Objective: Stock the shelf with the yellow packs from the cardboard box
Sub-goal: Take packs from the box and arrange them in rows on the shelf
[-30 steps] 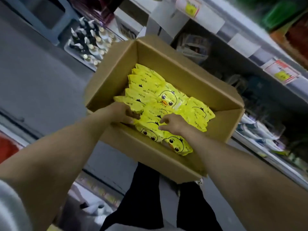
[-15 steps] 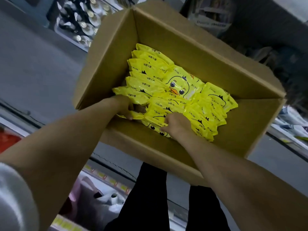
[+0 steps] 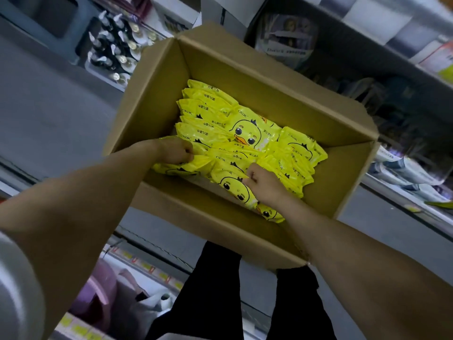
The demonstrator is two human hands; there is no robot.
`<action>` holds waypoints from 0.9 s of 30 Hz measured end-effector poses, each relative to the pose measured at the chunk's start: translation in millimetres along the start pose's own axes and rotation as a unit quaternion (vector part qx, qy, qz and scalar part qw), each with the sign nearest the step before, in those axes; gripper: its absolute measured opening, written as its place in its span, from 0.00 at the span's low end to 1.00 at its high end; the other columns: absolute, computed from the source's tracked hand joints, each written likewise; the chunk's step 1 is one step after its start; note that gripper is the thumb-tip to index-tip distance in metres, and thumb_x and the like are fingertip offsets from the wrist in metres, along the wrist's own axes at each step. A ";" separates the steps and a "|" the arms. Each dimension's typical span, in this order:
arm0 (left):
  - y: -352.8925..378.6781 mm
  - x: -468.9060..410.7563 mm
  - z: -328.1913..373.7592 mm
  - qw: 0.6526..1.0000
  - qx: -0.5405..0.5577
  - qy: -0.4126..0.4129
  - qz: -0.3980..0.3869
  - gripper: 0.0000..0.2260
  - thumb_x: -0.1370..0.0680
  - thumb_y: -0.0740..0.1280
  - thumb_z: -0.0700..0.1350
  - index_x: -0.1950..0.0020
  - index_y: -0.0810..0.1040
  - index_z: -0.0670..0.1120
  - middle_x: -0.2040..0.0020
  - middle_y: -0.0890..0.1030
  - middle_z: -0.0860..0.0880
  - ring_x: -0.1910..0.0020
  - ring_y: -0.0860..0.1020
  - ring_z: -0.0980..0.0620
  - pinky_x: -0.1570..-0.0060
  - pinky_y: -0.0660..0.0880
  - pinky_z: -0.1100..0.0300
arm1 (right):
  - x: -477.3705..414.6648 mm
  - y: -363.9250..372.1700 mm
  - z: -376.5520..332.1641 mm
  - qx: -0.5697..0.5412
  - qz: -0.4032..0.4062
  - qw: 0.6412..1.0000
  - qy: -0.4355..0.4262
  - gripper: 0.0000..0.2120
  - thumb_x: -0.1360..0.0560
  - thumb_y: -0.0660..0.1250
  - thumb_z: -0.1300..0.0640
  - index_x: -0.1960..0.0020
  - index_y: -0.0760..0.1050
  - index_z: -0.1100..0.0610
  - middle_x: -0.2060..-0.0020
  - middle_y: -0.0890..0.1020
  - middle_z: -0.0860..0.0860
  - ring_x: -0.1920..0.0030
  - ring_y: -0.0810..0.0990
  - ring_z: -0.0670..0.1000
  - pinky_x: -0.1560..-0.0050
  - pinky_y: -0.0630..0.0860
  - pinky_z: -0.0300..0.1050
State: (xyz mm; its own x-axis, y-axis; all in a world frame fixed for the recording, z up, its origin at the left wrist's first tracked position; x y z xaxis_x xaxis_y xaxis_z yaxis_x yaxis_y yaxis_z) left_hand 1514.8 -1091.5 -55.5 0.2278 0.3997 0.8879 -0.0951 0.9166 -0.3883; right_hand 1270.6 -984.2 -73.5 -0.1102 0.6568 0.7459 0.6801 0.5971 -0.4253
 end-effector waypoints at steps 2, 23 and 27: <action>-12.3 16.5 20.1 0.998 0.038 0.007 0.038 0.05 0.18 0.61 0.46 0.48 0.76 0.48 0.48 0.76 0.49 0.48 0.73 0.49 0.52 0.67 0.58 | 11.1 -21.4 -1.1 -0.011 0.037 0.999 -0.012 0.06 0.18 0.61 0.52 0.48 0.68 0.53 0.68 0.72 0.50 0.66 0.70 0.54 0.64 0.66 0.48; 37.1 239.1 432.8 0.846 0.502 0.166 0.071 0.17 0.30 0.73 0.53 0.49 0.84 0.41 0.54 0.86 0.43 0.59 0.85 0.47 0.60 0.83 0.50 | 314.2 -333.5 130.6 -0.134 0.260 0.920 -0.261 0.26 0.34 0.80 0.56 0.38 0.78 0.50 0.49 0.81 0.43 0.51 0.79 0.37 0.47 0.76 0.33; 22.1 286.7 525.2 0.854 0.442 0.245 0.126 0.07 0.23 0.67 0.44 0.48 0.80 0.42 0.57 0.86 0.46 0.61 0.85 0.51 0.64 0.82 0.57 | 374.8 -401.8 166.4 -0.154 0.336 0.889 -0.270 0.43 0.42 0.82 0.51 0.30 0.68 0.41 0.49 0.85 0.45 0.48 0.83 0.47 0.42 0.79 0.55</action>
State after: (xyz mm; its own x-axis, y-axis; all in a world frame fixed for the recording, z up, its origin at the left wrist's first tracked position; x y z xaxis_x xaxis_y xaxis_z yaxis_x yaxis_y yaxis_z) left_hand 1069.1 -954.5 320.1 0.4497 0.7337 0.5093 -0.8457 0.5333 -0.0216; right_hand 835.4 -901.3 291.6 0.1210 0.9925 -0.0141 0.8804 -0.1139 -0.4603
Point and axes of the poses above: each hand's wrist, its own x-axis away from the middle knuckle, its own y-axis out of the palm, z = x × y, the point moved 3 cm from there along -x, towards the middle knuckle
